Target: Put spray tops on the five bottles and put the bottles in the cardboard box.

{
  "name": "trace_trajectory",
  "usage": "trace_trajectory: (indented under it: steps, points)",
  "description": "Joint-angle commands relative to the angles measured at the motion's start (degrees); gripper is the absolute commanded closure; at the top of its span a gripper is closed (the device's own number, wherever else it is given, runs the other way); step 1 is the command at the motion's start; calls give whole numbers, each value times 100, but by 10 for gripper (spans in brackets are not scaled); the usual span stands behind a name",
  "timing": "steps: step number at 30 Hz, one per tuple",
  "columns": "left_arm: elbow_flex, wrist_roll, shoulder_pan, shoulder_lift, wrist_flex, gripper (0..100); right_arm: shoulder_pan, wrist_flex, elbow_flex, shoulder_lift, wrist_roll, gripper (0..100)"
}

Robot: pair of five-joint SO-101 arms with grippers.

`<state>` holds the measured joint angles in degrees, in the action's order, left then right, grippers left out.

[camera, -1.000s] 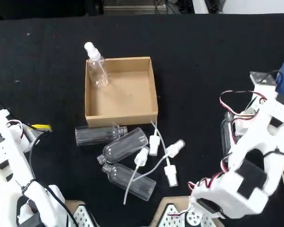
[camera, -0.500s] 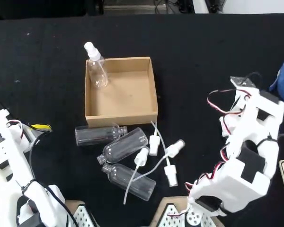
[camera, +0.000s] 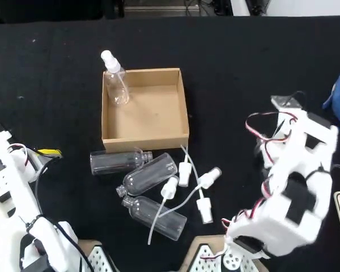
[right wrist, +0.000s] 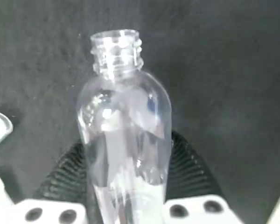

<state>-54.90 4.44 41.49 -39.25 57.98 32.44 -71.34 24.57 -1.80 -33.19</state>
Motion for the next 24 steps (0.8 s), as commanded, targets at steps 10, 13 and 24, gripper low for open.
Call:
trace_trajectory:
  steps: [10, 13, 24]
  points:
    - [1174, 1600, -277, -88, 1380, 730, -378, 176, 1130, 2993, 747, 984]
    - [1754, 2242, -646, -88, 2295, 730, -431, 167, 1015, 3178, 993, 983]
    - [3345, 3130, -3864, -35, 4273, 730, 545, 132, -22, 2413, 1275, 983]
